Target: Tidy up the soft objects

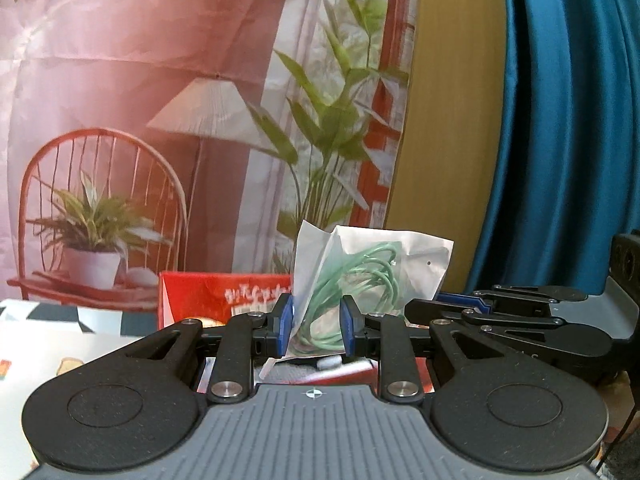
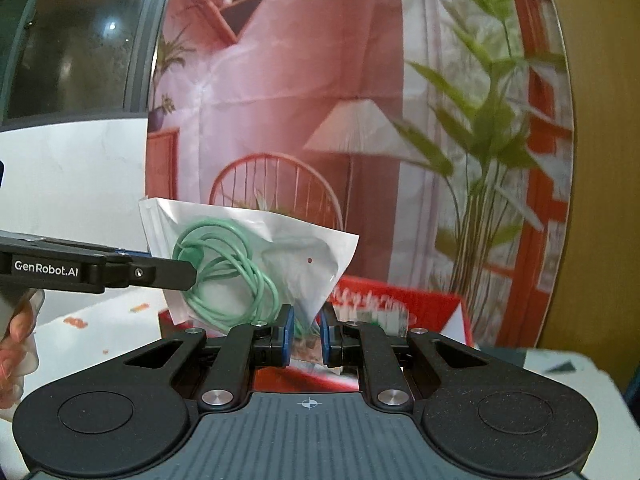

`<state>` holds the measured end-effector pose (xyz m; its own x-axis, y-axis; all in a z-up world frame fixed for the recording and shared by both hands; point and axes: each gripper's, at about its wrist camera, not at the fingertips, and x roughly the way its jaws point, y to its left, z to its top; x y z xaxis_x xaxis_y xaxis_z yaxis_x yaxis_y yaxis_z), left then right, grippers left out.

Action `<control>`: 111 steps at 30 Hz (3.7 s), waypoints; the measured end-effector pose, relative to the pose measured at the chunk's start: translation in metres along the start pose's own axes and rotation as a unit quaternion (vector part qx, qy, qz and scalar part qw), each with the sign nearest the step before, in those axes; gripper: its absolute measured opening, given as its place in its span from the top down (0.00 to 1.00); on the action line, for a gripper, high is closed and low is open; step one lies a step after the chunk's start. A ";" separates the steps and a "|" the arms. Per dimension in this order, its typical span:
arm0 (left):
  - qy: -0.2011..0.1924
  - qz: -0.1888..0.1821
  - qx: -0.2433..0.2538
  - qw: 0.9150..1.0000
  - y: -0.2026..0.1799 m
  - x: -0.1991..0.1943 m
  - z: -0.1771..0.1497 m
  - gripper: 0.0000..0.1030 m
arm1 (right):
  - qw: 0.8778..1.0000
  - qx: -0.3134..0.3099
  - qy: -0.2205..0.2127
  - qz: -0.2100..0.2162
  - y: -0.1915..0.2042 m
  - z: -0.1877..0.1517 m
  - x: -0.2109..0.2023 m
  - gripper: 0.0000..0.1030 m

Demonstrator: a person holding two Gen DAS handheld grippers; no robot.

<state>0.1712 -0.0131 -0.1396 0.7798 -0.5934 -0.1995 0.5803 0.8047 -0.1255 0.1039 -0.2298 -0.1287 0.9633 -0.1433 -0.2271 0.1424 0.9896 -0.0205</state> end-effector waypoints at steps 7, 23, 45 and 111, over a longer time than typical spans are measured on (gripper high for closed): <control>0.005 0.013 -0.001 1.000 0.004 0.019 0.019 0.74 | 1.000 -0.009 0.001 -0.001 -0.004 0.022 0.017 0.88; 0.135 0.048 -0.045 0.989 0.032 0.093 0.005 0.74 | 0.994 0.004 0.107 -0.002 -0.029 0.017 0.095 0.88; 0.216 0.077 -0.028 0.973 0.051 0.140 -0.016 0.41 | 0.966 0.062 0.249 -0.030 -0.041 -0.021 0.165 0.88; 0.036 0.250 0.038 0.967 -0.112 -0.153 0.112 0.00 | 0.985 0.120 0.059 -0.109 0.024 0.117 -0.159 0.00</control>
<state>0.0130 -0.0144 0.0142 0.9502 -0.1256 -0.2852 0.1529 0.9853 0.0756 -0.0190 -0.1848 0.0208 0.8724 -0.3361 -0.3549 0.4068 0.9018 0.1460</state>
